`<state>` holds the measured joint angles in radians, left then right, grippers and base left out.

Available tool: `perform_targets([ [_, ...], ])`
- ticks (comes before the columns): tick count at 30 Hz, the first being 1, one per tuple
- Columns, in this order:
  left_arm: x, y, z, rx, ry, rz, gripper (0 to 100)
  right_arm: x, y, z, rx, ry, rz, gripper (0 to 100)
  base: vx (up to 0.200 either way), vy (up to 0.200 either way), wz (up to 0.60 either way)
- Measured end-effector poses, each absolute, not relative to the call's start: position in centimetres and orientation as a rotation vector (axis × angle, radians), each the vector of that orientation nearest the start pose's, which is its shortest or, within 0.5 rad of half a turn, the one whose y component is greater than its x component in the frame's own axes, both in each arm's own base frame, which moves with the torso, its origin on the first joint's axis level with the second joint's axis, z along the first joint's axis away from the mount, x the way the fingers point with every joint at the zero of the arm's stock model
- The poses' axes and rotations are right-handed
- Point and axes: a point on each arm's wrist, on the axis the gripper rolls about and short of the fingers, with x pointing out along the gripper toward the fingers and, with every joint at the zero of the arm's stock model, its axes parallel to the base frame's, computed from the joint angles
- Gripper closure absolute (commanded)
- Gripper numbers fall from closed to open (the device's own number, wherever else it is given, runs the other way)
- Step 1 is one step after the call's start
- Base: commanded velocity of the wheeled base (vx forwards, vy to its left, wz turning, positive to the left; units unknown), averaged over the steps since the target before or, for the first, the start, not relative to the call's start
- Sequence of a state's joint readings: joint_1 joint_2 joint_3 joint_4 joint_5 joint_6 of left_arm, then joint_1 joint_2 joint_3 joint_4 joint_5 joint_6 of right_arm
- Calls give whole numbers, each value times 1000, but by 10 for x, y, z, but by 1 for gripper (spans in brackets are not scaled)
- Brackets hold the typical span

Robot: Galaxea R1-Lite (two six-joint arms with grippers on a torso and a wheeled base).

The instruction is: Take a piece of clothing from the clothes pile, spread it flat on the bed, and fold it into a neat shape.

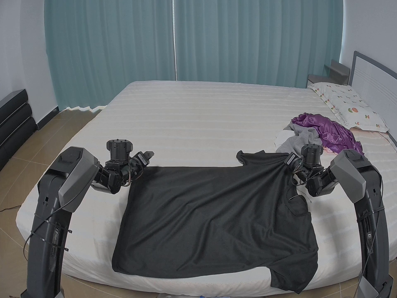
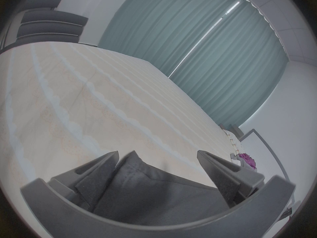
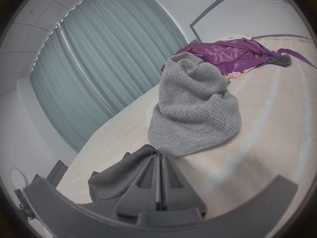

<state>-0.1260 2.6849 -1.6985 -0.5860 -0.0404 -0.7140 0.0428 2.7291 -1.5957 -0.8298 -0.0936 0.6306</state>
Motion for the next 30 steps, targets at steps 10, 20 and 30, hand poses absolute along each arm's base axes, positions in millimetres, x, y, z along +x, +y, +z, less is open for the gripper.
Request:
perform_targets([
  [10,517,-67,-14,-656,452,-18,100,514,23,-38,604,283,-141,100,0,0,0],
  [20,522,-51,-7,-659,396,38,100,514,21,-36,607,271,-140,100,0,0,0],
  [30,525,-42,2,-666,367,71,0,515,19,-33,608,263,-141,100,0,0,0],
])
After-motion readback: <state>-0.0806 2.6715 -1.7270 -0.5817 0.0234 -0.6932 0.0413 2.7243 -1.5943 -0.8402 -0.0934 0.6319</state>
